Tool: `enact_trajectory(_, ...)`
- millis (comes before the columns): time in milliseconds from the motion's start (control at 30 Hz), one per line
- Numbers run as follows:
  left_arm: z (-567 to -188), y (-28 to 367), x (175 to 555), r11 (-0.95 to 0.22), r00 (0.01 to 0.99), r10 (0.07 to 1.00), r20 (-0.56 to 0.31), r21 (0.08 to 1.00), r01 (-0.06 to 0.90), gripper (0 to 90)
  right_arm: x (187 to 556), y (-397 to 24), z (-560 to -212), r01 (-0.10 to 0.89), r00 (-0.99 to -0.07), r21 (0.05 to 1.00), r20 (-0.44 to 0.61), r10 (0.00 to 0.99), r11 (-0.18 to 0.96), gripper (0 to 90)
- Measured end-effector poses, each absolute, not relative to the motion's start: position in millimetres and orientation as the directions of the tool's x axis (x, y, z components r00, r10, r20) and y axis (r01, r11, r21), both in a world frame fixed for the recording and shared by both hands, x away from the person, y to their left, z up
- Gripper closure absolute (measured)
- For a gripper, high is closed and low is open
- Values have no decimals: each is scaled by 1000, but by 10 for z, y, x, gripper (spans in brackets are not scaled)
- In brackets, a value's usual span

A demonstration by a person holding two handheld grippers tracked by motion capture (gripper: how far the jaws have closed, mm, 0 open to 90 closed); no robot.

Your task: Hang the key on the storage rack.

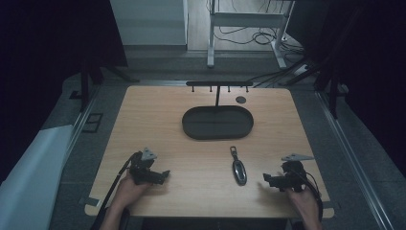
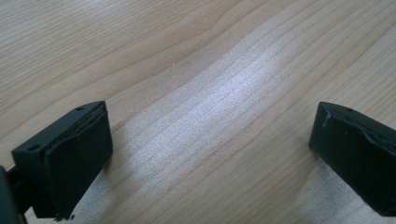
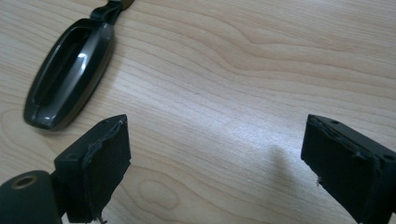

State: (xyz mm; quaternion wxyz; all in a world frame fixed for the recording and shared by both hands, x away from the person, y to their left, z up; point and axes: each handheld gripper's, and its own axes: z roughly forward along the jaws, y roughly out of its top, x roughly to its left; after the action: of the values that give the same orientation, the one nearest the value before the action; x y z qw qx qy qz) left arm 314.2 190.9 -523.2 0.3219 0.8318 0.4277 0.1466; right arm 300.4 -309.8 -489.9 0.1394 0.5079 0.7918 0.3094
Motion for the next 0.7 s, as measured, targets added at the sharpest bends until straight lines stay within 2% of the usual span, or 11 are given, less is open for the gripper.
enact_trajectory(400,-5232,1909,3142,-427,591,806,-31,661,617,0,3121,-2939,-4785,747,-486,590,170,857,306,69)
enact_trajectory(700,-5232,1910,3142,-428,592,805,-31,660,617,0,3198,-2788,-4777,776,-505,513,158,849,366,87)
